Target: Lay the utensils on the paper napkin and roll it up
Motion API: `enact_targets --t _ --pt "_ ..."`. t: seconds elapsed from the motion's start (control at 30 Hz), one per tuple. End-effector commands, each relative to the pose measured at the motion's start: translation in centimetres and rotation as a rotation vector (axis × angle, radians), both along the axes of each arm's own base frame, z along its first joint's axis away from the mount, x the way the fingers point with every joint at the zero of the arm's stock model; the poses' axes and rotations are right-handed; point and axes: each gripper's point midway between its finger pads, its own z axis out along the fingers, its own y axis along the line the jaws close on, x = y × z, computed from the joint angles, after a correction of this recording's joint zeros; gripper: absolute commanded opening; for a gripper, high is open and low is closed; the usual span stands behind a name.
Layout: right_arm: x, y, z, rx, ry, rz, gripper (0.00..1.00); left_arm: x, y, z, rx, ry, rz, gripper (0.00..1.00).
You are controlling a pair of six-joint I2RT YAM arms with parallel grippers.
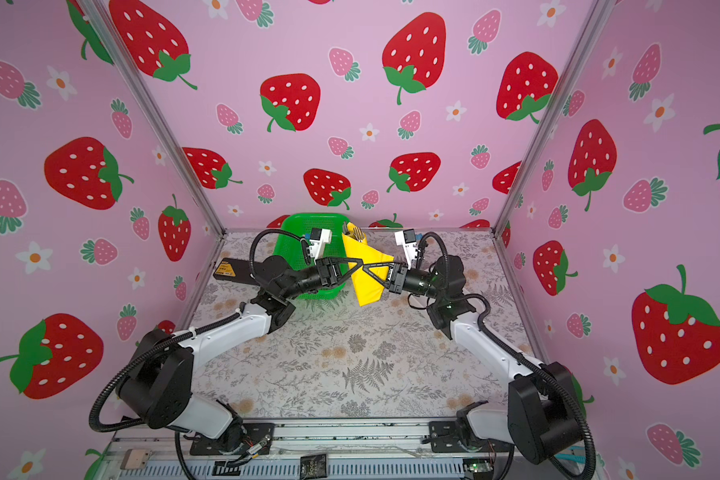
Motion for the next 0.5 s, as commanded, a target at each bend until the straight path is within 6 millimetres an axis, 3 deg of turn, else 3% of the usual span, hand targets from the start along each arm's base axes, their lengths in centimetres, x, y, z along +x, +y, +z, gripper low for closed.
enact_targets --t 0.0,0.47 --pt "-0.64 -0.19 1.28 0.036 -0.05 0.005 0.07 -0.85 0.05 2.85 -0.056 -0.08 -0.017 0.19" --pt "-0.88 -0.37 1.89 0.045 -0.061 0.0 0.09 -1.18 0.28 3.32 -0.072 -0.097 -0.015 0.08"
